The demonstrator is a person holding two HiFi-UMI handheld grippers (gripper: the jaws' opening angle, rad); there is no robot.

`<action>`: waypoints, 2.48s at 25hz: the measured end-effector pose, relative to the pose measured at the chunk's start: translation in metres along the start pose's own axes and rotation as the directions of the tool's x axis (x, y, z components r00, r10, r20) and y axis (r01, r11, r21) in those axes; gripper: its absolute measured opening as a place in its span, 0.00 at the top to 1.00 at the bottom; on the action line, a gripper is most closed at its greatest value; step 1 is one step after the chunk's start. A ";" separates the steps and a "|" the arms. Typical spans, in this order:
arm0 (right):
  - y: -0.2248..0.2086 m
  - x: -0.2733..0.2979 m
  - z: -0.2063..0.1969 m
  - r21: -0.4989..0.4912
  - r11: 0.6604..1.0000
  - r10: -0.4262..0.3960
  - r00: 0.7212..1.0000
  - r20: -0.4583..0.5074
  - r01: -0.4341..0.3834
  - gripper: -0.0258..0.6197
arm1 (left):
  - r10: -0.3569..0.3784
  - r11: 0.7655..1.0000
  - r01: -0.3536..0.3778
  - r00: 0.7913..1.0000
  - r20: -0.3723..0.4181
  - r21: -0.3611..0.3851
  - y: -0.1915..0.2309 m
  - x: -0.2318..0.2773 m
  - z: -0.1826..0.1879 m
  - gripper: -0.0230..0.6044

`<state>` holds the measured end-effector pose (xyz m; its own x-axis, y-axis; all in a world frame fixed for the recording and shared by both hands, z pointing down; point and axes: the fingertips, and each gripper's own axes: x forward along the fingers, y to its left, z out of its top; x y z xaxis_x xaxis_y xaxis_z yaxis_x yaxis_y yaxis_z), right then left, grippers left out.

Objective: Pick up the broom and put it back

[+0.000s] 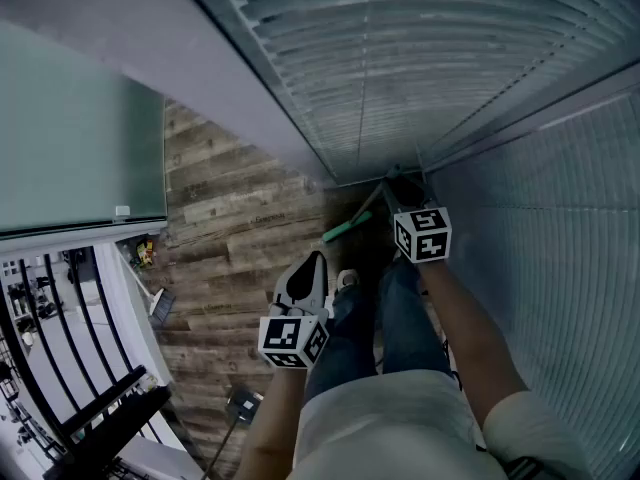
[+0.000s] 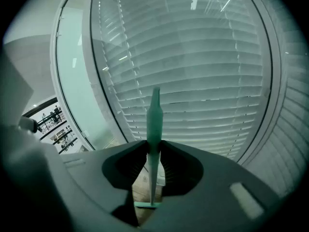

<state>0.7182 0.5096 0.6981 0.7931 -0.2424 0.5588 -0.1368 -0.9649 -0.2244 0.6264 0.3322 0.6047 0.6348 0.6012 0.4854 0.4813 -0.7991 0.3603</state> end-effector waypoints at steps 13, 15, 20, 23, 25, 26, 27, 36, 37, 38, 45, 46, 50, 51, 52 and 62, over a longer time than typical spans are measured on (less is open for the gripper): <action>-0.012 0.025 0.006 -0.022 0.999 -0.026 1.000 -0.013 0.026 0.81 | 0.015 1.000 -0.016 1.000 -0.020 -0.010 0.005 0.009 -0.005 0.95; -0.013 0.026 0.007 -0.022 0.999 -0.029 0.999 -0.014 0.028 0.81 | 0.014 1.000 -0.014 1.000 -0.023 -0.012 0.005 0.010 -0.006 0.95; -0.012 0.030 0.009 -0.020 1.000 -0.021 1.000 -0.018 0.021 0.80 | 0.006 1.000 -0.006 1.000 -0.026 -0.012 0.003 0.011 -0.004 0.95; -0.012 0.033 0.008 -0.009 1.000 -0.013 1.000 -0.017 0.012 0.75 | 0.002 1.000 -0.003 1.000 -0.026 -0.014 0.003 0.012 -0.005 0.95; -0.014 0.034 0.005 0.003 1.000 -0.014 1.000 -0.011 0.014 0.72 | 0.000 1.000 0.000 1.000 -0.029 -0.012 0.003 0.014 -0.010 0.95; -0.015 0.034 0.003 0.008 1.000 -0.015 1.000 -0.008 0.015 0.71 | -0.001 1.000 0.001 1.000 -0.030 -0.010 0.003 0.014 -0.012 0.95; -0.015 0.034 0.002 0.012 1.000 -0.016 1.000 -0.007 0.016 0.69 | -0.003 1.000 0.002 0.999 -0.032 -0.011 0.003 0.013 -0.014 0.95; -0.015 0.023 0.009 0.039 0.999 -0.034 0.999 0.016 0.033 0.66 | -0.029 0.999 0.028 0.999 -0.042 -0.015 -0.003 0.006 -0.014 0.95; -0.014 0.020 0.010 0.045 0.998 -0.037 0.999 0.023 0.035 0.66 | -0.032 0.999 0.031 0.999 -0.043 -0.013 -0.003 0.005 -0.013 0.95; -0.013 0.017 0.011 0.052 0.998 -0.040 0.999 0.029 0.038 0.66 | -0.036 0.999 0.035 0.998 -0.044 -0.009 -0.003 0.005 -0.012 0.95; 0.004 -0.023 0.019 0.075 0.997 -0.030 0.995 0.095 0.022 0.66 | -0.059 0.998 0.059 0.997 -0.041 -0.008 -0.013 0.001 -0.002 0.95; 0.006 -0.029 0.019 0.079 0.997 -0.031 0.994 0.106 0.023 0.67 | -0.065 0.998 0.064 0.997 -0.041 -0.006 -0.016 0.000 -0.001 0.95; 0.025 -0.062 0.024 0.093 0.995 -0.036 0.989 0.140 0.023 0.69 | -0.086 0.996 0.086 0.995 -0.048 0.009 -0.024 -0.010 0.004 0.95; 0.032 -0.072 0.025 0.089 0.996 -0.033 0.989 0.147 0.020 0.70 | -0.091 0.996 0.091 0.995 -0.050 0.008 -0.027 -0.013 0.004 0.95; 0.038 -0.082 0.025 0.086 0.996 -0.032 0.987 0.155 0.019 0.70 | -0.096 0.995 0.096 0.994 -0.051 0.007 -0.029 -0.016 0.003 0.95; 0.083 -0.162 0.059 0.127 0.992 -0.017 0.968 0.252 -0.016 0.81 | -0.141 0.990 0.142 0.988 -0.057 0.012 -0.046 -0.047 0.014 0.95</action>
<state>0.6136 0.4744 0.5423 0.9194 -0.1924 0.3430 -0.0726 -0.9402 -0.3327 0.5829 0.3413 0.5544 0.5247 0.7068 0.4744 0.5739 -0.7053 0.4162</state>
